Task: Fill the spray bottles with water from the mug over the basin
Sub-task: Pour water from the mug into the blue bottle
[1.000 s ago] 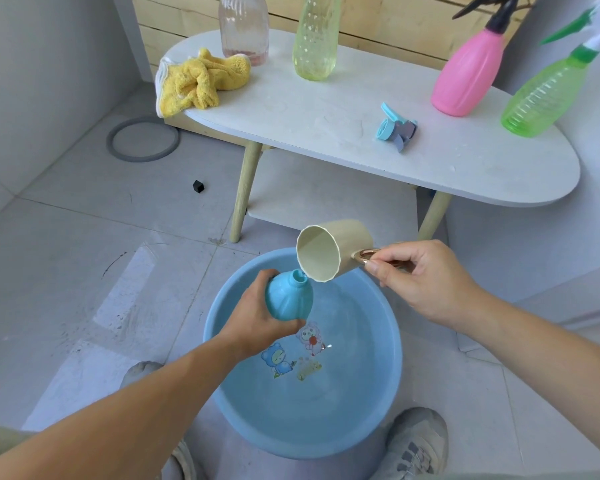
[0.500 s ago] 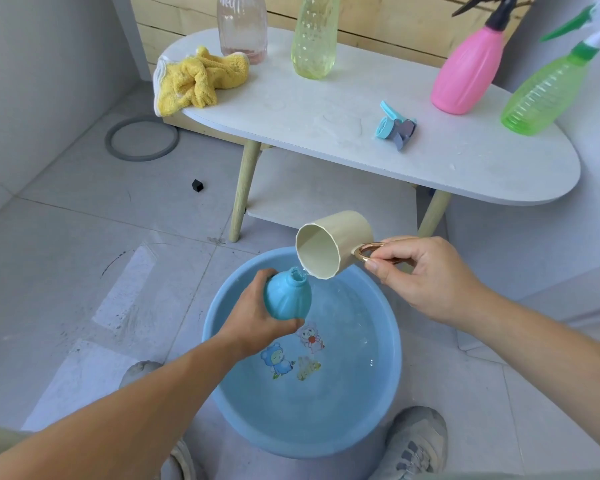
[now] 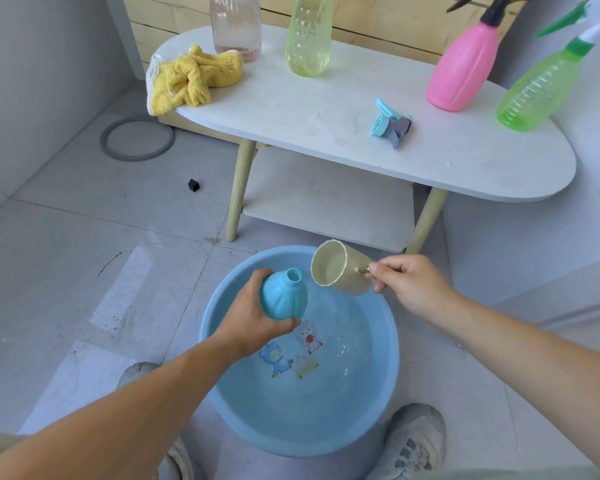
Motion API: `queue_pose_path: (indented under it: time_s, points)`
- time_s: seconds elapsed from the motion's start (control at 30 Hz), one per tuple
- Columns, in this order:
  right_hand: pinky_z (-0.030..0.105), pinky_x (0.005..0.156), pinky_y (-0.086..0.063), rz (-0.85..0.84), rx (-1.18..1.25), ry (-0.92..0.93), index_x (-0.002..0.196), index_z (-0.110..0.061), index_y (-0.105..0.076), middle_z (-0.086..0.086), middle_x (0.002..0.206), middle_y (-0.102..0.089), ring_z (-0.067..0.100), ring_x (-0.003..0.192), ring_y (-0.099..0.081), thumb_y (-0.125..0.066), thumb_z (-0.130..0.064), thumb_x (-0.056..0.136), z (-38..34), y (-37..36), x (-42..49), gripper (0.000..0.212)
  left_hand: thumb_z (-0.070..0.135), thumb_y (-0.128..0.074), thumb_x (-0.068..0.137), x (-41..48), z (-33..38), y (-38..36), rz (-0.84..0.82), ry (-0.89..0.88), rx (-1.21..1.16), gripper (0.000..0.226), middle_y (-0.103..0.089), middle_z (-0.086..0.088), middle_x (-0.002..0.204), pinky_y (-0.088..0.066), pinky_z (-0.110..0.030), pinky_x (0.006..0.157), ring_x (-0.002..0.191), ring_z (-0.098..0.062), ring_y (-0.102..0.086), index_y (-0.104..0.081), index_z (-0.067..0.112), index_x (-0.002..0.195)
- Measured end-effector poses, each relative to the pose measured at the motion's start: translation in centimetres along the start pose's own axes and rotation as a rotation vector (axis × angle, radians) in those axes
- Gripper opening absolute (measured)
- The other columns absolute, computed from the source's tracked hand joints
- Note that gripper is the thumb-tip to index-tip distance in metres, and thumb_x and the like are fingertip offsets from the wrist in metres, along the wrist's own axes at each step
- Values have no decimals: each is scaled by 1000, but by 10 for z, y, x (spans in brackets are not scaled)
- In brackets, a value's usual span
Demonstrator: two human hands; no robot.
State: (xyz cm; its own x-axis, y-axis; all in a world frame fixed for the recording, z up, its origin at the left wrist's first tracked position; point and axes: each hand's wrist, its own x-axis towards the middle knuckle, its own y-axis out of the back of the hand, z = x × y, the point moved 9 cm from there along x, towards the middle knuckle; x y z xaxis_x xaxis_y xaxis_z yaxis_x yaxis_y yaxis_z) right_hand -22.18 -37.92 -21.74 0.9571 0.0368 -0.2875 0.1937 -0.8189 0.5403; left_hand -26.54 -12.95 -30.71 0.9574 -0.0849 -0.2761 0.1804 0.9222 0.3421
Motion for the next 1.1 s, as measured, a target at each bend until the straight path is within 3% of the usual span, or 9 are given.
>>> queue_pose_path:
  time_s: [0.07, 0.13, 0.3, 0.43, 0.57, 0.77, 0.87, 0.97, 1.1]
  points:
    - [28, 61, -42, -21, -108, -5, 64, -18, -67, -6, 68, -71, 18, 63, -58, -59, -24, 97, 10, -8, 1, 34, 25, -92, 67, 1, -2, 0, 8, -1, -7, 75, -59, 10, 112, -60, -26, 69, 99, -13, -65, -43, 39, 122]
    - [29, 54, -36, -53, -283, 45, 69, -13, -67, -6, 57, -58, 14, 52, -46, -60, -29, 96, 15, -15, 1, 32, 26, -92, 67, 1, -3, 1, 13, 0, -4, 75, -60, 10, 112, -60, -26, 71, 99, -12, -65, -43, 39, 122]
    - [37, 73, -49, -108, -581, 260, 76, -14, -68, -1, 77, -66, 20, 78, -58, -60, -31, 93, 10, -27, -1, 25, 25, -93, 68, 0, -1, 0, 4, 7, 6, 75, -59, 11, 112, -54, -16, 62, 96, -9, -64, -42, 39, 122]
    - [28, 82, -42, -130, -666, 414, 85, -19, -72, -5, 85, -68, 20, 92, -56, -60, -33, 94, 2, -32, -5, 20, 24, -92, 68, 1, 0, -2, -2, 8, 4, 75, -59, 10, 112, -56, -19, 62, 96, -11, -65, -42, 40, 122]
    - [32, 89, -46, -139, -757, 564, 83, -18, -72, -6, 86, -69, 20, 96, -56, -53, -40, 91, -11, -32, -11, 29, 26, -93, 68, 1, 2, -3, -2, 1, 10, 76, -59, 10, 112, -59, -24, 66, 98, -13, -65, -42, 39, 123]
    - [32, 78, -55, -29, -884, 768, 73, -15, -70, -4, 77, -65, 27, 99, -61, -63, -28, 84, -42, -17, -29, 19, 26, -92, 67, -1, 11, -4, -3, -9, -5, 77, -60, 10, 112, -62, -31, 71, 97, -13, -67, -42, 41, 123]
    - [34, 68, -57, 4, -910, 822, 68, -14, -67, -3, 71, -62, 29, 98, -62, -68, -20, 79, -56, -11, -39, 13, 24, -92, 69, -3, 21, -4, 1, -24, -3, 76, -60, 10, 112, -61, -26, 69, 97, -12, -66, -42, 39, 125]
    - [35, 71, -54, 55, -775, 745, 66, -17, -60, -5, 70, -60, 25, 91, -61, -65, -20, 78, -67, 3, -44, 14, 22, -92, 70, -5, 36, -4, 2, -50, -10, 73, -61, 8, 112, -58, -20, 60, 93, -10, -67, -45, 39, 124]
    - [26, 69, -48, 220, -352, 354, 72, -17, -66, -3, 72, -65, 13, 72, -59, -68, -22, 83, -65, 52, -41, 12, 22, -92, 69, -5, 64, -1, 1, -90, -31, 74, -62, 11, 110, -55, -16, 62, 91, -2, -66, -47, 41, 125]
